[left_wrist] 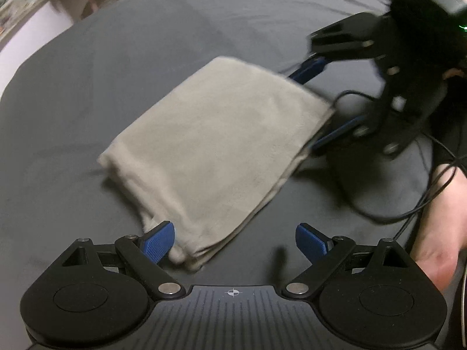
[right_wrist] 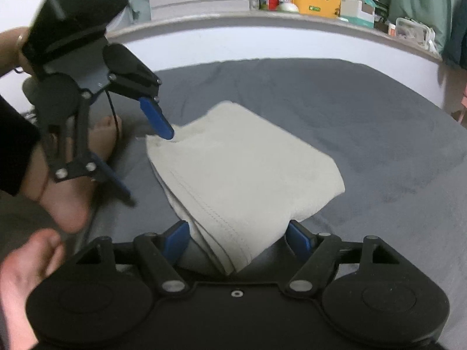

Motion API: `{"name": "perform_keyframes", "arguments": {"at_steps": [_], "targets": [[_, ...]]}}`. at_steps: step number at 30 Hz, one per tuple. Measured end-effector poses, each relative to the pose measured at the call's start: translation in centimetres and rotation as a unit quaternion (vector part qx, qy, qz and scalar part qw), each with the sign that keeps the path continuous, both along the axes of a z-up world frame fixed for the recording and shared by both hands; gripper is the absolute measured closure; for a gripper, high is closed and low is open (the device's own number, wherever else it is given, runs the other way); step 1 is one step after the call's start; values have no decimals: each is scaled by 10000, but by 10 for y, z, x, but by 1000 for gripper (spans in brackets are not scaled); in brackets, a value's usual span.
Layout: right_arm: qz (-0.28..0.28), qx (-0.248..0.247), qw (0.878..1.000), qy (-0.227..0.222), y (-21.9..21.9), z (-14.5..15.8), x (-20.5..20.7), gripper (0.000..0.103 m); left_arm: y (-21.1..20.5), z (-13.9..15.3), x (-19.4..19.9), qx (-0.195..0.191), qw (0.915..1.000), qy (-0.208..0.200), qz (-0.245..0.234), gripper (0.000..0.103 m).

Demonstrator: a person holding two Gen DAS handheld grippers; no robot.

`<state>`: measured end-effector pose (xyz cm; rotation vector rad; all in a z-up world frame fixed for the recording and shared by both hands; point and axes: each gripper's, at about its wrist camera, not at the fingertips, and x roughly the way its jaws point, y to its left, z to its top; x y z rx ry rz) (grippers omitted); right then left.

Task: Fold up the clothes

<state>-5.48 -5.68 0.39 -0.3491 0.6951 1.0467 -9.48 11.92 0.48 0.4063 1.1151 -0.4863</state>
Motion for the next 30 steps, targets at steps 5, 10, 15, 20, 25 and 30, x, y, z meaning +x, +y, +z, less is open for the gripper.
{"name": "perform_keyframes", "arguments": {"at_steps": [5,10,15,20,25,30], "targets": [[-304,74,9988,364,-15,11,13,31,38,20,-2,-1161,9888,-108,936,10],[-972,663,9792,1652,-40,3,50,31,81,6,13,-2309,9346,598,2639,10],[-1546,1208,9369,2893,-61,-20,75,31,102,-30,15,-2811,8785,1545,3541,10],[-1747,1566,9092,3439,-65,-32,88,31,98,-55,7,-3120,8504,1960,3756,8],[-1850,1982,8742,4028,-64,-48,106,32,102,-51,0,-3570,8270,1768,3967,8],[-2091,2299,8444,4363,-56,-64,123,46,87,-58,-2,-3757,8242,1681,3889,8]]}}
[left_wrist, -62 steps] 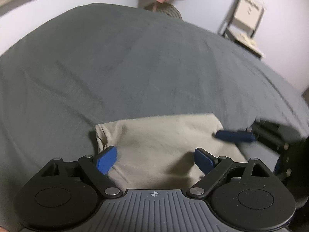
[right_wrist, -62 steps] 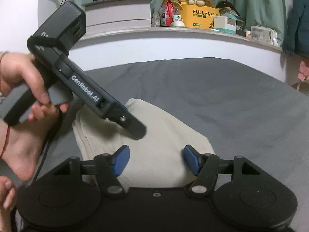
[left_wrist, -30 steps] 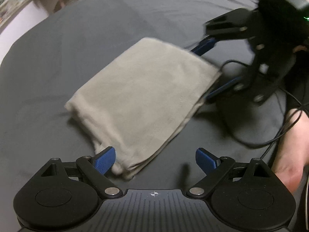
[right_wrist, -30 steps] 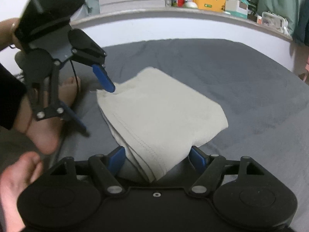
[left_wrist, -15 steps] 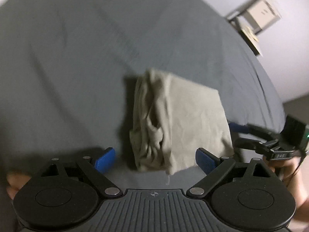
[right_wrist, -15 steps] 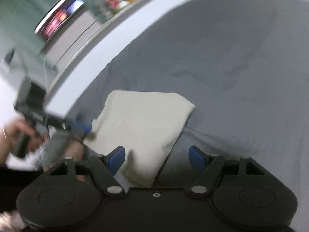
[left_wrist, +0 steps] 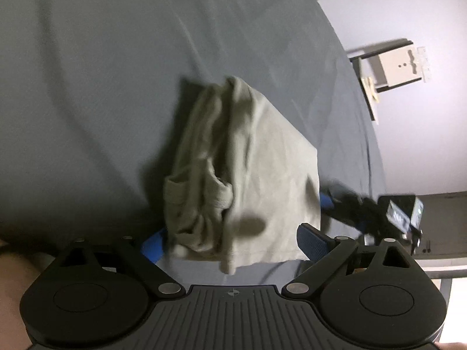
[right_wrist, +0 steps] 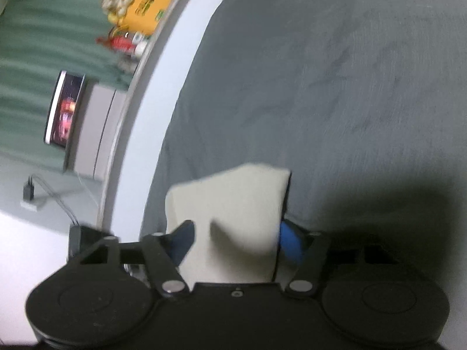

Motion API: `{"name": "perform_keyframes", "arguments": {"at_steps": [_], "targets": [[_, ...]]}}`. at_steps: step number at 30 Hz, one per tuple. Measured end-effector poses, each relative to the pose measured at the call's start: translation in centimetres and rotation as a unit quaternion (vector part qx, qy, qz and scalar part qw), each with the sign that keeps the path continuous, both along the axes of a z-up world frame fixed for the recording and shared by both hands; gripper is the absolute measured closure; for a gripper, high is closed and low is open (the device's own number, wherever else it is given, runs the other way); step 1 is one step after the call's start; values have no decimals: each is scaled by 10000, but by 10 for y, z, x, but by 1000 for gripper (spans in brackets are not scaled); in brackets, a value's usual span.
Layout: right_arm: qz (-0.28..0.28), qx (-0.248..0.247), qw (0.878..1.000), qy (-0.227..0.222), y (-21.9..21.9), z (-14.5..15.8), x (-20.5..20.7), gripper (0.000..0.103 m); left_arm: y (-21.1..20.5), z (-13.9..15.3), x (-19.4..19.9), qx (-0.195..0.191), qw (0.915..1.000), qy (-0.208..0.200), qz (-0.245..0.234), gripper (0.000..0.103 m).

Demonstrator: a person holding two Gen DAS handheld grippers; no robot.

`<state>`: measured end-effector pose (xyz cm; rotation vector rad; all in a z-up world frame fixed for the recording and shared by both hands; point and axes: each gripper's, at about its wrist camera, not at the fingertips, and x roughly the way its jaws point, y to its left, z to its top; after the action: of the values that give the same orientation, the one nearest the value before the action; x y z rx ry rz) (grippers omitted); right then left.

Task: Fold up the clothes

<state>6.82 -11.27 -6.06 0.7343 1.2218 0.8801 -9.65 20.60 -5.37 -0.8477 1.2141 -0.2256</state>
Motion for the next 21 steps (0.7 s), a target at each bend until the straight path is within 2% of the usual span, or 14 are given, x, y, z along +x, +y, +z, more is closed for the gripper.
{"name": "perform_keyframes", "arguments": {"at_steps": [2,3,4,6,8,9,11,14,16,21], "targets": [[-116,39,9999,73,2,-6,4,53,-4,4,0,223,9996,-110,-97,16],[-151,28,9999,67,3,-7,4,58,-4,7,0,344,9993,-142,-103,36],[-172,8,9998,49,3,-8,4,63,-3,9,-1,472,9987,-159,-85,48],[-220,5,9997,43,1,-9,3,67,6,12,-5,535,9984,-167,-86,53],[-262,45,9996,74,-2,-11,3,72,10,13,-8,550,9983,-200,-52,62],[-292,78,9995,107,-3,-12,2,77,12,15,-8,571,9980,-251,-48,70],[-383,140,9990,176,-6,-13,1,81,14,19,-9,613,9975,-351,-40,73],[-440,123,9989,47,-7,-7,-1,83,7,35,-5,945,9934,-625,-193,74],[-494,106,9986,-175,-9,4,-1,84,-3,49,1,1182,9882,-898,-370,74],[-912,129,9929,-755,-36,43,11,84,-28,82,29,1324,9771,-1514,-695,74]]}}
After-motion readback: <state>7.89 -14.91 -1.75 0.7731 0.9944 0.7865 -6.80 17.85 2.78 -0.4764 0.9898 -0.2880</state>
